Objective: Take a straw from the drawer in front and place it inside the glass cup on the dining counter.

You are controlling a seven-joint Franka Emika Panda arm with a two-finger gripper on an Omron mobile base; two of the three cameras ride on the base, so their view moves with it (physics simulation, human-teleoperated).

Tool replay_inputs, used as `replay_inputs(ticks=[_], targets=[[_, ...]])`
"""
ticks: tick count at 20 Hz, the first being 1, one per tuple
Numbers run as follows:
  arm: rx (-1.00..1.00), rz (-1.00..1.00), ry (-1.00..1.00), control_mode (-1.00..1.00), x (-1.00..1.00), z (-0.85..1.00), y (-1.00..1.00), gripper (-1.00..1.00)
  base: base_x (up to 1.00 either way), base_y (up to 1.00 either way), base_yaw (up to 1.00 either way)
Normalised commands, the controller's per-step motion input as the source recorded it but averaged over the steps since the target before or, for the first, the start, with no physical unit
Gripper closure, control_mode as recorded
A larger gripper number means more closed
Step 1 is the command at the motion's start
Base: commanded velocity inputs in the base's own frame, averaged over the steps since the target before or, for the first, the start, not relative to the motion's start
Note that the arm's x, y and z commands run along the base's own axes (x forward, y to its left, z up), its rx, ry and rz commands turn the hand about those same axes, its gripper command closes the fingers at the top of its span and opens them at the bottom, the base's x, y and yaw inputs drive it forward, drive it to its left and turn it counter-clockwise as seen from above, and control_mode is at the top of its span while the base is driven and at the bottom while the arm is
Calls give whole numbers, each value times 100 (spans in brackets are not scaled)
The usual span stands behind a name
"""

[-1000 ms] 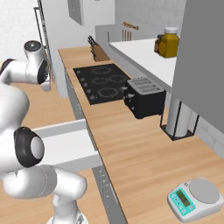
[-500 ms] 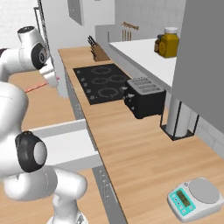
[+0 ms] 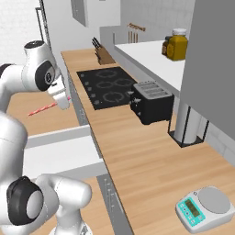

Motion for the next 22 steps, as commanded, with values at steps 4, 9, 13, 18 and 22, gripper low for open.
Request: replay_inputs(ticks=[4, 9, 13, 18, 22], targets=[[0, 0, 8, -100, -1, -19, -18, 100, 0, 0, 0], [0, 0, 17, -100, 22, -24, 0, 100, 0, 0, 0], [0, 0, 10, 100, 5, -19, 0, 100, -8, 0, 0], [0, 0, 0, 100, 0, 0, 0, 100, -98, 0, 0], [0, 0, 0, 100, 0, 0, 0, 100, -100, 3, 4]])
